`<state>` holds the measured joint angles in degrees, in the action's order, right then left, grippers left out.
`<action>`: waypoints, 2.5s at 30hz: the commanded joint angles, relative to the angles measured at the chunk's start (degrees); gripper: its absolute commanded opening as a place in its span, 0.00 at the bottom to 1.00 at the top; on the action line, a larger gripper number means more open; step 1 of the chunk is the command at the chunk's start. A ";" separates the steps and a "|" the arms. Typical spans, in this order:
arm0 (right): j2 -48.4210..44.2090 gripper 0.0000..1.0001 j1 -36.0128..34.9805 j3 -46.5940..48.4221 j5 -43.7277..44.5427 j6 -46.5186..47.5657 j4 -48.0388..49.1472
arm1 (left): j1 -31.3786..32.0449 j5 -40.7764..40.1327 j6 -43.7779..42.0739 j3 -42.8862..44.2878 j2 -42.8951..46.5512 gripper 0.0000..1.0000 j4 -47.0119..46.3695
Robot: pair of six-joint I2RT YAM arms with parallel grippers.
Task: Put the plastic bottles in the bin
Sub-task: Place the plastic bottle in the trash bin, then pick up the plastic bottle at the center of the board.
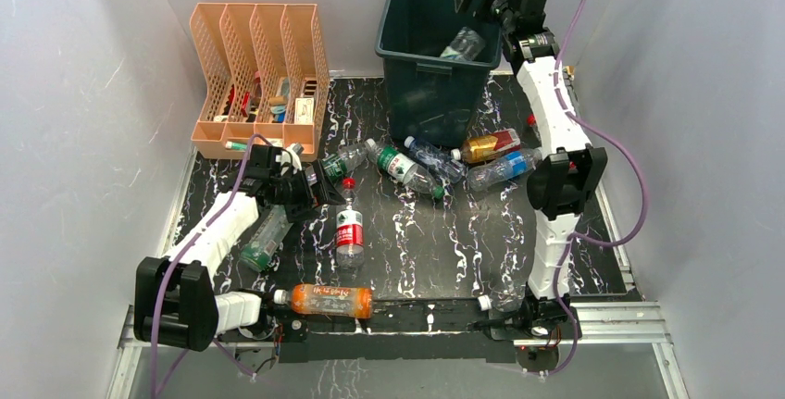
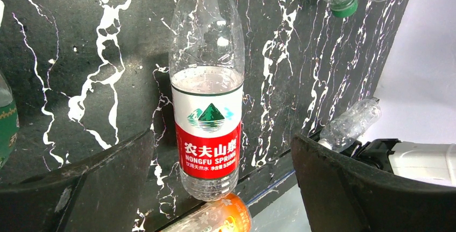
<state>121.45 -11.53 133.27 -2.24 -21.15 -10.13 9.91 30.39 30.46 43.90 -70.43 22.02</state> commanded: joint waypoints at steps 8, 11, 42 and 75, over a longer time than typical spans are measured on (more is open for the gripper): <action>-15.58 0.98 -2.21 -5.61 -14.10 -1.98 5.69 | 0.28 0.23 -0.66 2.84 -1.08 0.98 1.71; -19.48 0.98 -5.53 -12.71 -17.80 -2.20 5.90 | 0.26 0.19 -0.75 2.69 -0.84 0.98 1.75; -33.61 0.98 -28.35 -54.14 -15.53 3.52 -8.90 | 0.28 1.27 -0.30 1.34 -1.28 0.98 -0.20; -21.17 0.96 -36.05 -54.13 -11.46 -7.79 -7.62 | 0.28 -0.99 -0.89 2.84 0.91 0.98 2.31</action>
<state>98.48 -45.34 77.58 -13.52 -24.14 -19.59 9.93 29.93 29.95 44.84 -71.99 21.98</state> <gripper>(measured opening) 0.968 0.981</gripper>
